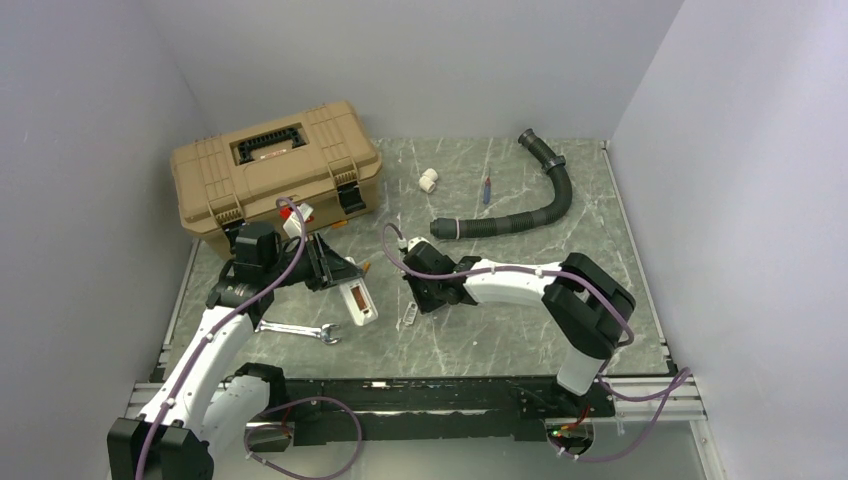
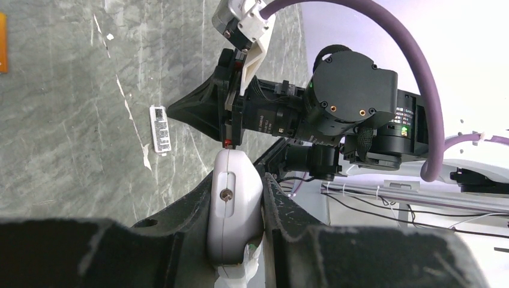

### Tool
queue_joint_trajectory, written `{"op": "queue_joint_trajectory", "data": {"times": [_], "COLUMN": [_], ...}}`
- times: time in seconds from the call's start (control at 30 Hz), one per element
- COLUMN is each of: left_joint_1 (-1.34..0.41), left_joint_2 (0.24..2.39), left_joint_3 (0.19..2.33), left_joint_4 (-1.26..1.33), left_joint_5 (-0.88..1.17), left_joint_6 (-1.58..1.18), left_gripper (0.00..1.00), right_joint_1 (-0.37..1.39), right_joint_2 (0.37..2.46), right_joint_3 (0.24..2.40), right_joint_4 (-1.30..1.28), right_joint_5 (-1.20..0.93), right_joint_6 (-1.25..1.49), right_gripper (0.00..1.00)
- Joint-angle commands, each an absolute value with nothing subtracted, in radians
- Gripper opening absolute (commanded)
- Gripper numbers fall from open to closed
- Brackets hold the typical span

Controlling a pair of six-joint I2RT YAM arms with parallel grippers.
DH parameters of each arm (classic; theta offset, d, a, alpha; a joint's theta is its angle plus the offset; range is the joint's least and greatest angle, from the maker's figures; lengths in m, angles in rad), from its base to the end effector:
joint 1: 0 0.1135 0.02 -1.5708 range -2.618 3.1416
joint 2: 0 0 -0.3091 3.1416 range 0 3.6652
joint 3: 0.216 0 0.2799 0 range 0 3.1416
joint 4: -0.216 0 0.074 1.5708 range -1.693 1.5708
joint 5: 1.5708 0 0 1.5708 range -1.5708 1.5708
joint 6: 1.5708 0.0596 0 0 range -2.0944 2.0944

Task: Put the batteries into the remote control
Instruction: Adjust the battery cover at the center of the board.

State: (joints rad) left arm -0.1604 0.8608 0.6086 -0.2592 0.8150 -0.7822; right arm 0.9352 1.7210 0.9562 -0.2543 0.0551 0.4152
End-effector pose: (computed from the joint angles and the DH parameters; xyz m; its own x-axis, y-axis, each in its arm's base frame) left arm 0.1889 -0.0745 0.2816 -0.8615 -0.3503 -0.3676 0.1816 0.4635 -0.8673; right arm 0.2253 0.2998 0.1594 -0.7798 -0.3786 -0.4985 -0.5156 0.8401 0.1685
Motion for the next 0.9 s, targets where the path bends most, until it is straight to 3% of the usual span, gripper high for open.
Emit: {"op": "queue_joint_trajectory", "data": {"times": [0.0, 0.57, 0.87], "left_joint_1": [-0.155, -0.152, -0.150], "left_joint_2": [0.848, 0.843, 0.832], "left_joint_3": [0.630, 0.639, 0.645], "left_joint_4": [-0.247, -0.262, -0.268], "left_joint_5": [0.831, 0.822, 0.821], "left_joint_6": [-0.778, -0.774, -0.772], "left_gripper": [0.00, 0.00, 0.00], "right_joint_1": [0.930, 0.930, 0.931], "right_joint_2": [1.770, 1.817, 1.779], "right_joint_3": [0.986, 1.059, 1.103], "right_joint_4": [-0.251, -0.185, -0.203], "right_joint_5": [0.062, -0.055, 0.022], "right_joint_6": [0.375, 0.347, 0.355], "right_gripper": [0.00, 0.00, 0.00]}}
